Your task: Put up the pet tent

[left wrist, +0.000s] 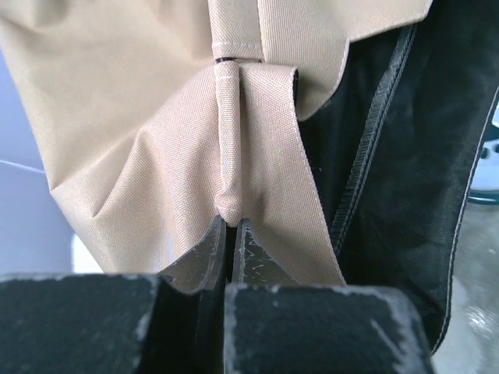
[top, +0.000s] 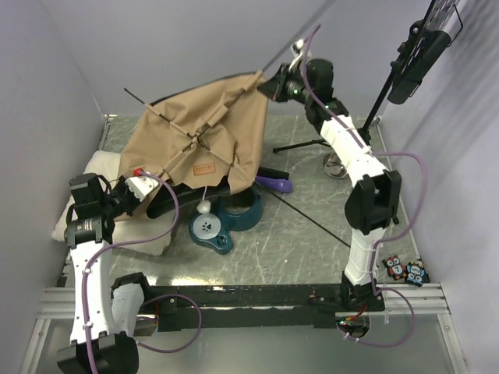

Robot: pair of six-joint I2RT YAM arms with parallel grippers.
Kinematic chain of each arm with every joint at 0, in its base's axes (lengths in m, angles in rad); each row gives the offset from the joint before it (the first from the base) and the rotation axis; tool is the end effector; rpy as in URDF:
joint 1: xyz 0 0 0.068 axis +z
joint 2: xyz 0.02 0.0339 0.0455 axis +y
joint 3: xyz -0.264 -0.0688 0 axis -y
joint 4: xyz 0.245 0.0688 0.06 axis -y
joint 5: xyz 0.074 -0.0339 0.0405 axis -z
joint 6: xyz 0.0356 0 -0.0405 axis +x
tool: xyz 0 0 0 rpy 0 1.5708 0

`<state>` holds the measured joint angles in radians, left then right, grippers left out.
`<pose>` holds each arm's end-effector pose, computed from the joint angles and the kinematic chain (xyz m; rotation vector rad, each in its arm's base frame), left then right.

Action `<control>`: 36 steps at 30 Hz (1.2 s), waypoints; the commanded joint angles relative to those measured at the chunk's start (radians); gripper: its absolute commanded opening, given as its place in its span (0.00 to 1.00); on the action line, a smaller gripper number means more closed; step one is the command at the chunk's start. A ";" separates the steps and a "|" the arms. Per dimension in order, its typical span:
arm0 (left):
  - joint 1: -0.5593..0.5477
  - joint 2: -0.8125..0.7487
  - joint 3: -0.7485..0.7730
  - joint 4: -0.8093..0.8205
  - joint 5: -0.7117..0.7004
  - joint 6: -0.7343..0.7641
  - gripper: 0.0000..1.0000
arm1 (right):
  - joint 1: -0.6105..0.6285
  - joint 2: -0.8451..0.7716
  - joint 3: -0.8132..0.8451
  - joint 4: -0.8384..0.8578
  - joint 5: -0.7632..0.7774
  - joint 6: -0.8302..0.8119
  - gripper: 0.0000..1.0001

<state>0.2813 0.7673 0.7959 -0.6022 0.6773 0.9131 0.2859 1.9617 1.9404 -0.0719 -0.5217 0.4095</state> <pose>0.1586 0.0226 0.3085 0.9719 1.7566 0.0294 0.4471 0.1499 0.4026 -0.3063 1.7152 0.9504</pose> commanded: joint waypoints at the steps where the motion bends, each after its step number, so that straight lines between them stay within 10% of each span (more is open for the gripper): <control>1: 0.018 -0.033 -0.035 0.065 -0.076 -0.031 0.01 | 0.015 -0.150 0.114 0.089 0.040 0.009 0.00; 23: -0.094 0.159 0.069 0.394 0.203 -0.301 0.01 | 0.029 -0.253 0.431 0.142 0.253 -0.106 0.00; 32: -0.260 0.265 0.184 0.620 0.212 -0.653 0.68 | 0.021 -0.288 0.331 0.254 0.310 -0.348 0.00; 36: -0.268 0.283 0.265 0.642 0.222 -0.763 0.76 | 0.019 -0.285 0.331 0.319 0.336 -0.484 0.00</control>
<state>0.0216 1.0470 0.9581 -0.0662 0.8684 0.3393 0.3149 1.7355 2.2654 0.0551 -0.2493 0.0937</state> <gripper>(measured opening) 0.733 0.010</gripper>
